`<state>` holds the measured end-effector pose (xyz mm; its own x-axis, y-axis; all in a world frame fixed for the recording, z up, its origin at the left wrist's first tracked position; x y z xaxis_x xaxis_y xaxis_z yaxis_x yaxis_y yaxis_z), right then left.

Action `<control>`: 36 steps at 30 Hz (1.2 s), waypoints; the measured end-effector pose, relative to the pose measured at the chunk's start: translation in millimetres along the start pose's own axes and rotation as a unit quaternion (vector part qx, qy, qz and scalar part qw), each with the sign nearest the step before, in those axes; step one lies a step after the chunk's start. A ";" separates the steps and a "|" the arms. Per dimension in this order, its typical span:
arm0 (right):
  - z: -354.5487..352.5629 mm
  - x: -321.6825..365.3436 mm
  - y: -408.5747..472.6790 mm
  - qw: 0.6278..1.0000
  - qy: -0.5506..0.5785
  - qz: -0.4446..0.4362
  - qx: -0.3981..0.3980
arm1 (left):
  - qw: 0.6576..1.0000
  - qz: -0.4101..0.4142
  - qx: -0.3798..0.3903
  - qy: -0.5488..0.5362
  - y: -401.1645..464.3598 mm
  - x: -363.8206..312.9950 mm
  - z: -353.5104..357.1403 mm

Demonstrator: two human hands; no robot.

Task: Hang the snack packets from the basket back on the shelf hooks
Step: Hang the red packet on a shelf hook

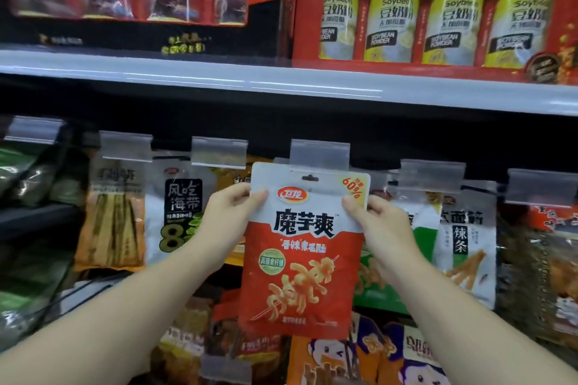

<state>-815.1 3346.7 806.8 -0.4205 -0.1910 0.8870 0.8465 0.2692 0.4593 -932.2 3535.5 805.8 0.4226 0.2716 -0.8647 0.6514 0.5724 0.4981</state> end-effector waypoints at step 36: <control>15.3 -11.6 50.9 0.983 -0.111 0.071 -0.131 | 0.996 -0.081 -0.033 0.013 78.3 40.8 27.8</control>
<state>-772.1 3377.0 820.7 -0.3283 0.0496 0.9433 0.9446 0.0213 0.3276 -846.4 3569.9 811.3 0.2988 0.1912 -0.9350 0.6662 0.6597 0.3478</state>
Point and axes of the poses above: each hand's wrist, its own y-axis towards the middle knuckle, its own z-axis out of the palm, x = y × z, the point moved 3 cm from there along y, towards the middle knuckle, and after that the axes turned 3 degrees about -x, right-handed, at the moved point
